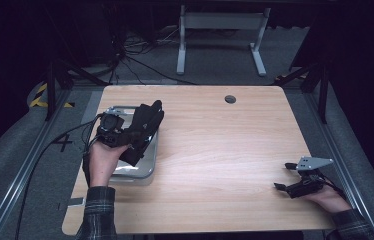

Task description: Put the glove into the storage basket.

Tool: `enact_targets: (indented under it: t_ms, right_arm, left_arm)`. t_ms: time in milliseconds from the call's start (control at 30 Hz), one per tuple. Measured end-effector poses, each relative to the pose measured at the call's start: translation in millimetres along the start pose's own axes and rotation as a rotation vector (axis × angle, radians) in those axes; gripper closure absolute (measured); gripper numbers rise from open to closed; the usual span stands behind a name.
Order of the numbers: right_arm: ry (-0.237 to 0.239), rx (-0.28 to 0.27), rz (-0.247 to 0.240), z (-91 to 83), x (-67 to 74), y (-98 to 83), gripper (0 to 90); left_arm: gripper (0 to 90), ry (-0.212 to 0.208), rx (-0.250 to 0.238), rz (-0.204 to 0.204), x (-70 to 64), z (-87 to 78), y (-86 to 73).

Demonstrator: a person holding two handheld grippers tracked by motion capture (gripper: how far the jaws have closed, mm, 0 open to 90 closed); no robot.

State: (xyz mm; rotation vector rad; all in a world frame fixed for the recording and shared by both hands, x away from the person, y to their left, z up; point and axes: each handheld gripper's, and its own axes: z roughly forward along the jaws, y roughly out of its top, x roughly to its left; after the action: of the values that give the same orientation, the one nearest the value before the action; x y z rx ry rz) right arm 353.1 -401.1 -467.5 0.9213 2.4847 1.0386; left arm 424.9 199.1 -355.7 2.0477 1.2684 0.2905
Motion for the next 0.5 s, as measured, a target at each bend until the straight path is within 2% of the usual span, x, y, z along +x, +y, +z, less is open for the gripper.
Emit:
enact_targets:
  t_ms: [267, 500]
  right_arm:
    - [0.000, 0.000, 0.000, 0.0, 0.0, 0.0, 7.6]
    - [0.000, 0.000, 0.001, 0.1, 0.0, 0.1, 7.5]
  left_arm:
    - [67.3, 0.046, 0.063, -0.035, 16.7, 17.7, -12.1]
    - [66.6, 0.054, 0.111, -0.056, 24.8, 30.2, -16.9]
